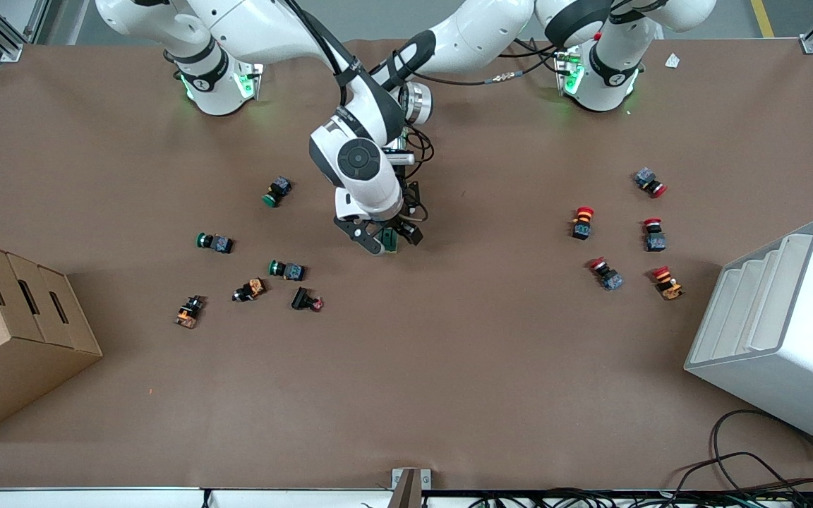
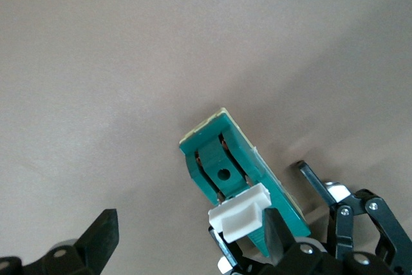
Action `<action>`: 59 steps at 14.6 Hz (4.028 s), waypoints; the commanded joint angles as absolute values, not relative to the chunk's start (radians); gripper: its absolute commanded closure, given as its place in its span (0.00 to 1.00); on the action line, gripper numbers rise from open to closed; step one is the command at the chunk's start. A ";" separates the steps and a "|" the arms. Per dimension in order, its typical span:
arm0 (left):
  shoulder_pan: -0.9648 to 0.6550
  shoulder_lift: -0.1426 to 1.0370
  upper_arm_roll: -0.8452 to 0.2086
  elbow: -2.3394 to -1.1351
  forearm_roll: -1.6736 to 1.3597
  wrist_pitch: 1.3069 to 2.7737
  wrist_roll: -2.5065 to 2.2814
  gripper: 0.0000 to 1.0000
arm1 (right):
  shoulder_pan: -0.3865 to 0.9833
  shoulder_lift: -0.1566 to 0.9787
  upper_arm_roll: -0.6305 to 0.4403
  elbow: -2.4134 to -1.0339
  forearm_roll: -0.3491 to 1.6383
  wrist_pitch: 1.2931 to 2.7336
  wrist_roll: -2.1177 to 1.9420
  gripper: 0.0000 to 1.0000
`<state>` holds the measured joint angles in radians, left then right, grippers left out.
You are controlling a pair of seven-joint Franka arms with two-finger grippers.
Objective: Close load switch with both arms
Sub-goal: 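Press the white lever over to the switch's other side with the right gripper, then lift the right gripper off the lever and draw it back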
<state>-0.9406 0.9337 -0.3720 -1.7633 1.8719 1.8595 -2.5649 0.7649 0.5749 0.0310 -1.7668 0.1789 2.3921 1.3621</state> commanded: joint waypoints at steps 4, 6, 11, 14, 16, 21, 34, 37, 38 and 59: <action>-0.945 0.997 -0.365 -1.746 1.881 1.885 -2.585 0.01 | 0.749 0.630 0.037 -1.694 0.189 2.390 1.331 0.00; -0.945 0.999 -0.365 -1.746 1.881 1.885 -2.583 0.01 | 0.752 0.634 0.038 -1.689 0.187 2.390 1.333 0.00; -0.946 1.000 -0.359 -1.744 1.882 1.887 -2.583 0.01 | 0.749 0.641 0.037 -1.684 0.186 2.390 1.318 0.00; -0.946 0.999 -0.359 -1.744 1.881 1.885 -2.577 0.01 | 0.749 0.652 0.037 -1.660 0.186 2.390 1.318 0.00; -0.946 0.999 -0.359 -1.740 1.881 1.885 -2.571 0.01 | 0.746 0.658 0.037 -1.657 0.184 2.390 1.315 0.00; -0.946 1.000 -0.359 -1.732 1.879 1.885 -2.568 0.01 | 0.745 0.716 0.035 -1.592 0.184 2.390 1.318 0.00; -0.943 0.991 -0.360 -1.730 1.878 1.887 -2.525 0.01 | 0.715 0.739 0.032 -1.578 0.183 2.396 1.237 0.00; -0.945 0.980 -0.364 -1.729 1.871 1.887 -2.523 0.01 | 0.712 0.747 0.032 -1.578 0.181 2.396 1.227 0.00; -0.946 0.977 -0.364 -1.732 1.868 1.885 -2.523 0.01 | 0.712 0.755 0.032 -1.578 0.183 2.396 1.223 0.00; -0.951 0.954 -0.373 -1.715 1.770 1.885 -2.428 0.01 | 0.612 0.712 0.023 -1.565 0.101 2.245 1.060 0.00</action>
